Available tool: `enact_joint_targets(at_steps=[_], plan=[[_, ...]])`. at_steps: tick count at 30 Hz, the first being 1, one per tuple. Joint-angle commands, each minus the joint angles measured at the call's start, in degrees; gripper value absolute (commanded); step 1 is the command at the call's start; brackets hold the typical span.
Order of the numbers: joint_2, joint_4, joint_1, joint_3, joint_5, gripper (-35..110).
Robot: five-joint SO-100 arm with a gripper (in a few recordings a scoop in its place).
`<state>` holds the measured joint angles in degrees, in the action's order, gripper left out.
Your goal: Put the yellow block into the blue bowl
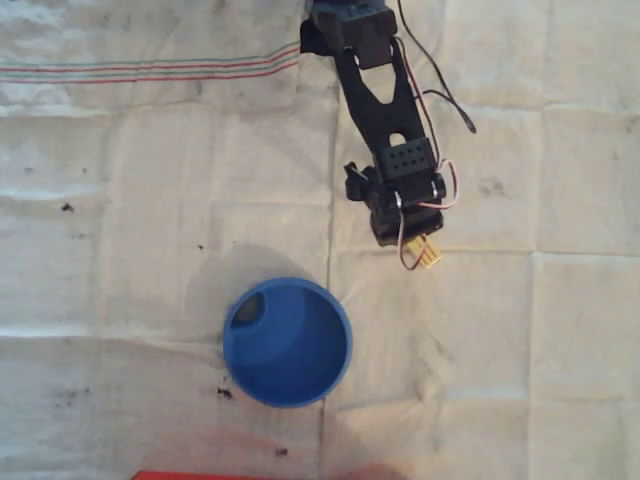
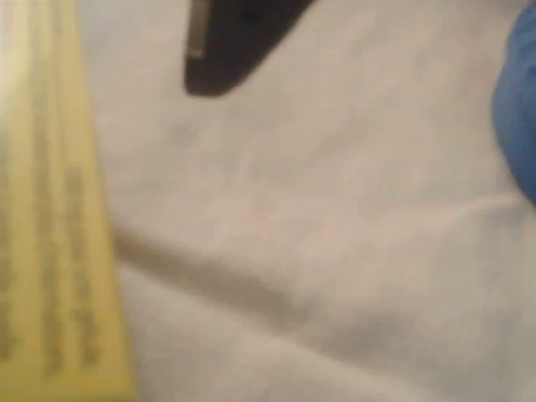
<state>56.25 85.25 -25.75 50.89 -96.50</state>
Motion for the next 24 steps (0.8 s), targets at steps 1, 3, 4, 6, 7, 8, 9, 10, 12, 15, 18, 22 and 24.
enact_joint_targets(at_steps=[1, 3, 4, 6, 7, 8, 9, 10, 12, 15, 18, 22, 24], plan=[[2.2, -1.0, -0.3, -3.4, 0.2, 26], [2.0, -1.0, -0.3, -3.3, 0.2, 26], [1.8, -1.0, -0.3, -3.3, 0.2, 26], [0.7, -1.0, -0.3, -3.9, 0.2, 26], [0.0, -1.1, -0.1, -4.1, 0.3, 26], [-0.5, -1.1, -0.1, -4.1, 0.3, 26], [-1.0, -1.1, -0.1, -4.1, 0.3, 26], [-1.3, -1.1, -0.1, -4.1, 0.3, 26], [-1.7, -1.1, -0.2, -4.1, 0.3, 26], [-1.9, -1.1, -0.2, -4.1, 0.3, 26], [-2.7, -1.1, -0.3, -4.1, 0.3, 26], [-4.0, -1.1, -0.3, -4.1, 0.3, 26], [-4.5, -1.1, -0.3, -4.1, 0.3, 26]])
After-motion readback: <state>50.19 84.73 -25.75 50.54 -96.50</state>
